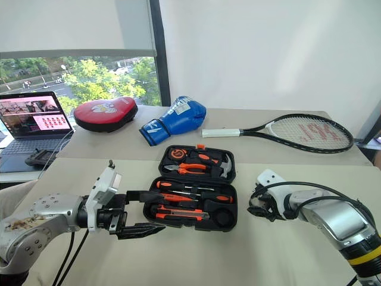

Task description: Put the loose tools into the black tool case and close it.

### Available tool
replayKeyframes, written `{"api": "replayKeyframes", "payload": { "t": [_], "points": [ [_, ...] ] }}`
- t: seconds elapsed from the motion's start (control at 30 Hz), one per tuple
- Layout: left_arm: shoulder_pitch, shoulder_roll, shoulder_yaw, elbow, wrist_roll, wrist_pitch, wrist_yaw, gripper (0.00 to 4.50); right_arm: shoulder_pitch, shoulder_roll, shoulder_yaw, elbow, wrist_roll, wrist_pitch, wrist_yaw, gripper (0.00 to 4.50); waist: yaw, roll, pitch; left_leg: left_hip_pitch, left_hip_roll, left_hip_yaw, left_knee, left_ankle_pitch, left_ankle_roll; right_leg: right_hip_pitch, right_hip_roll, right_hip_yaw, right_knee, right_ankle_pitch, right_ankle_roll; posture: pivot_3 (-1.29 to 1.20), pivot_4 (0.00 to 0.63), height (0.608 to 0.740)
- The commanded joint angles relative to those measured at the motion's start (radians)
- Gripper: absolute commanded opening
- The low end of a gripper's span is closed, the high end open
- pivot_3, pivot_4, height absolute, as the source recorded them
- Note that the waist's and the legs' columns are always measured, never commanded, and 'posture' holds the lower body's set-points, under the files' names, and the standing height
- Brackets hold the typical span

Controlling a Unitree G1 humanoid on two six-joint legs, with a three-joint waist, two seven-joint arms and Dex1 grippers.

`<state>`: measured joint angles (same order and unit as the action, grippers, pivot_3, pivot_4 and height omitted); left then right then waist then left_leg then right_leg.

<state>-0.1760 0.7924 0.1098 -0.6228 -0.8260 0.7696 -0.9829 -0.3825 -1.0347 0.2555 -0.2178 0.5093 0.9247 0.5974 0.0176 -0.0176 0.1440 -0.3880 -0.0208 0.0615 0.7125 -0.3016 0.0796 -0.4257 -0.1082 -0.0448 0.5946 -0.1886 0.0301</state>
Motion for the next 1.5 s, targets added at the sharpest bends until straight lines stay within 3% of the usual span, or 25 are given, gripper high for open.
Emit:
{"api": "replayKeyframes", "payload": {
  "t": [0.03,0.2,0.4,0.63,0.87,1.1,1.3,1.4,1.5],
  "points": [
    [0.015,0.005,0.032,-0.047,-0.007,-0.027,0.03,4.25,-0.022,0.03,-0.01,0.013,-0.05,-0.019,0.041,1.68,-0.002,0.0,0.0,0.001,0.0,0.0,0.0,0.0,0.0,0.0,0.0,0.0,0.0,0.0,0.0,0.0,0.15,0.74],
    [0.045,0.012,0.051,-0.035,-0.008,-0.044,0.026,4.25,0.01,0.002,-0.099,-0.073,-0.032,-0.012,0.107,0.03,-0.004,0.001,0.0,0.001,0.0,0.0,0.0,0.0,0.0,0.001,0.0,0.001,0.001,0.001,0.001,0.0,0.15,0.74],
    [0.053,0.033,0.059,-0.009,-0.006,-0.041,0.029,4.25,-0.044,0.009,-0.235,-0.329,0.197,0.19,0.169,0.03,-0.005,0.003,0.002,0.001,0.001,-0.001,0.0,0.001,-0.002,0.0,0.0,0.001,0.001,0.002,0.001,0.0,0.15,0.74],
    [0.017,0.041,0.041,-0.006,-0.008,-0.031,0.05,4.25,-0.118,0.143,0.006,-0.339,0.102,0.248,0.083,0.03,-0.001,0.003,0.002,0.001,0.001,-0.002,-0.001,0.001,-0.003,0.0,-0.001,0.0,0.002,0.002,0.0,0.0,0.15,0.74],
    [0.036,0.046,0.042,-0.018,0.005,-0.041,0.061,4.25,-0.108,0.111,0.123,-0.333,0.031,0.22,0.133,0.03,-0.004,0.003,0.003,0.0,-0.002,-0.001,0.0,0.0,-0.002,-0.001,-0.002,-0.001,0.001,0.002,0.001,0.0,0.15,0.74],
    [0.068,0.051,0.051,-0.024,0.005,-0.044,0.07,4.25,-0.116,0.098,0.096,-0.332,0.022,0.222,0.18,2.36,-0.002,0.003,0.003,0.001,-0.001,-0.001,0.0,0.001,-0.003,0.0,-0.001,-0.002,0.001,0.002,0.001,0.0,0.15,0.74],
    [0.061,0.031,0.043,0.012,0.0,-0.044,0.087,4.25,-0.091,0.152,-0.141,-0.396,0.197,0.272,0.206,2.43,-0.004,0.003,0.003,0.0,-0.001,-0.002,0.0,0.001,-0.003,0.0,-0.001,-0.003,0.001,0.002,0.001,0.0,0.15,0.74],
    [0.042,0.01,0.025,0.037,0.012,-0.055,0.097,4.25,-0.035,0.22,-0.226,-0.418,0.197,0.193,0.154,2.43,-0.004,0.003,0.003,0.001,0.0,-0.002,0.0,0.001,-0.003,0.0,-0.001,-0.003,0.001,0.002,0.001,0.0,0.15,0.74],
    [0.034,-0.001,0.02,0.057,0.026,-0.069,0.094,4.25,0.048,0.318,-0.302,-0.408,0.155,0.1,0.062,1.73,-0.003,0.003,0.003,0.001,0.0,-0.002,0.0,0.001,-0.003,0.0,-0.001,-0.002,0.002,0.002,0.001,0.0,0.15,0.74]
  ]
}}
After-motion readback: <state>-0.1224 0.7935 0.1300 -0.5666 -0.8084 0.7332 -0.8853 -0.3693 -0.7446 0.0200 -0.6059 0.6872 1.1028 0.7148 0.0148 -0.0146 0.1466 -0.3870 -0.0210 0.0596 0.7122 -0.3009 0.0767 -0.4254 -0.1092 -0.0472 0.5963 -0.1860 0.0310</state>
